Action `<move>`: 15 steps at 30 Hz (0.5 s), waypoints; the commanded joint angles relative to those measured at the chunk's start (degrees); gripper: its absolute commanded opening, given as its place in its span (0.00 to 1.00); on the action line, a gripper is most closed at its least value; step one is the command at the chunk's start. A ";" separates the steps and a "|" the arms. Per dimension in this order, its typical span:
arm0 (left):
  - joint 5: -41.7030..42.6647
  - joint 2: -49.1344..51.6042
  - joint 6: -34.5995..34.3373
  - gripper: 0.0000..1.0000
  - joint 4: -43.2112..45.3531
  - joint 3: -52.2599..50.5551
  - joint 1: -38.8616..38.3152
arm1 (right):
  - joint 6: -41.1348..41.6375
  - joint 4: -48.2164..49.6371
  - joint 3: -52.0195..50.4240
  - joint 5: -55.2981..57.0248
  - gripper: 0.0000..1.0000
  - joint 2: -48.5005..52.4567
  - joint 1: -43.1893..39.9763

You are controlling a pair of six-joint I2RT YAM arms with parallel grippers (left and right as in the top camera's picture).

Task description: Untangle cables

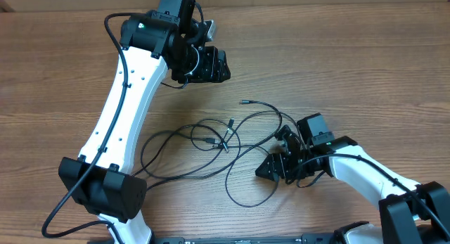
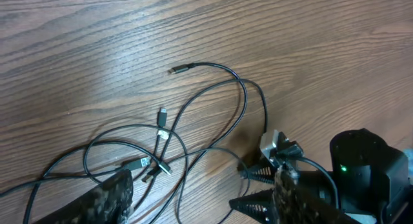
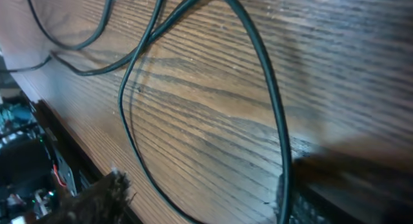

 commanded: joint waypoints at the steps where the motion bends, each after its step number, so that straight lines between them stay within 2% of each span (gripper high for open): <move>1: -1.90 0.26 -0.72 0.71 -0.09 -0.15 -0.11 | 1.16 0.39 -0.50 2.56 0.67 -0.07 0.48; 5: -1.90 0.26 -0.76 0.72 0.59 -0.15 -0.13 | 2.19 1.70 -0.59 5.42 0.60 -0.04 0.48; 7: -1.88 0.26 -0.79 0.72 1.11 -0.15 -0.13 | 2.19 2.80 -0.59 5.44 0.52 -0.04 0.48; 15: -1.88 0.26 -0.79 0.72 1.38 -0.15 -0.13 | 2.19 4.20 -0.59 7.37 0.49 1.27 0.48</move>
